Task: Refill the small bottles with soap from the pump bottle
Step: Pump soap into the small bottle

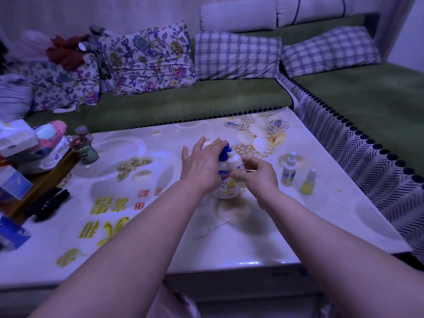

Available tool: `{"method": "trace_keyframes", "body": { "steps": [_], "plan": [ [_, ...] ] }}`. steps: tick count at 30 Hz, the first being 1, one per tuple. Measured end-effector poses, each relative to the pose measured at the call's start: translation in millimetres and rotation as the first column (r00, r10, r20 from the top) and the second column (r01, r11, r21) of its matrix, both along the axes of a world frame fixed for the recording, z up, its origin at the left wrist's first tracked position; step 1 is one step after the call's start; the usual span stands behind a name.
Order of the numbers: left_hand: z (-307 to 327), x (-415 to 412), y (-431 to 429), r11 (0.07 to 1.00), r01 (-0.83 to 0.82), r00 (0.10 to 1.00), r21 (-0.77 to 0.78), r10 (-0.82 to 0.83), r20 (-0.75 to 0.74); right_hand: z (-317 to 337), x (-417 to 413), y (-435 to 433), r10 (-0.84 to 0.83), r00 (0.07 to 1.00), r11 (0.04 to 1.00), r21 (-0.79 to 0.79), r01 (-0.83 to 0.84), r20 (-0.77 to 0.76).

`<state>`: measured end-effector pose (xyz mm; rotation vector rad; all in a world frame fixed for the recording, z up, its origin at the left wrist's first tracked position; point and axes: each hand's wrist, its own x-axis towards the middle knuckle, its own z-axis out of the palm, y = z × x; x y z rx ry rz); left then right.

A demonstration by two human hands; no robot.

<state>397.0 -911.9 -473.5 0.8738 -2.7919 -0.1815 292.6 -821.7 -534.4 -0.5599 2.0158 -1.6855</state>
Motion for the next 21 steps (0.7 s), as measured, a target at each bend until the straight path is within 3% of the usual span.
{"method": "trace_keyframes", "body": {
  "steps": [21],
  "plan": [
    [5.7,-0.4,-2.5,0.999,-0.005,1.000,0.037,0.005,-0.015,1.8,-2.6,-1.0,0.011,1.000,1.000,-0.025,-0.011,0.002]
  ]
}}
